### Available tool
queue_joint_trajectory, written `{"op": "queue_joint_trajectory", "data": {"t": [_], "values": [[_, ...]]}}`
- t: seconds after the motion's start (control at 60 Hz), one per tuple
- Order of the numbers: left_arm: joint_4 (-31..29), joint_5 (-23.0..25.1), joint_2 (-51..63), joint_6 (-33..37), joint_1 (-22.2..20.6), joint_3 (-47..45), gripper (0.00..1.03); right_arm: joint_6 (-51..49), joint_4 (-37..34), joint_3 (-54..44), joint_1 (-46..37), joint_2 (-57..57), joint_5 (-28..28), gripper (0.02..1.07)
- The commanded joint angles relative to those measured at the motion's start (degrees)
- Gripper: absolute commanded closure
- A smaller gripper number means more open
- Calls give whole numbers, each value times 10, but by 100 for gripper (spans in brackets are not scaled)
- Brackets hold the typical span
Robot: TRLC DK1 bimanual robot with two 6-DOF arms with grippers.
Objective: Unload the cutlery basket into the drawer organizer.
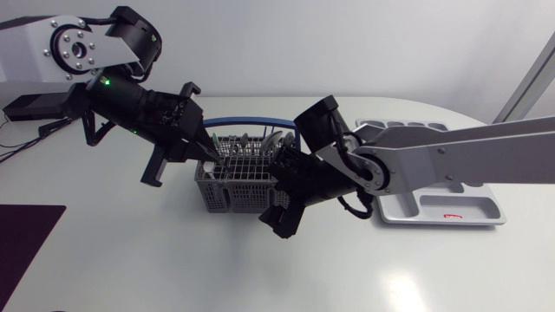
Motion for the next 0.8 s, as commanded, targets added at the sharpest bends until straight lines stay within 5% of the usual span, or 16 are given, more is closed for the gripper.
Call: {"op": "queue_joint_trajectory", "data": {"t": [0.0, 0.667, 0.783], "values": [[-28, 1, 18, 0, -6, 23, 96, -12, 13, 12, 13, 14, 13, 7], [-54, 1, 3, -29, -3, 65, 97, 1, 28, 43, 49, 8, 84, 7], [-52, 5, -15, -28, 17, 47, 84, 0, 26, 31, 49, -13, 90, 7]]}}
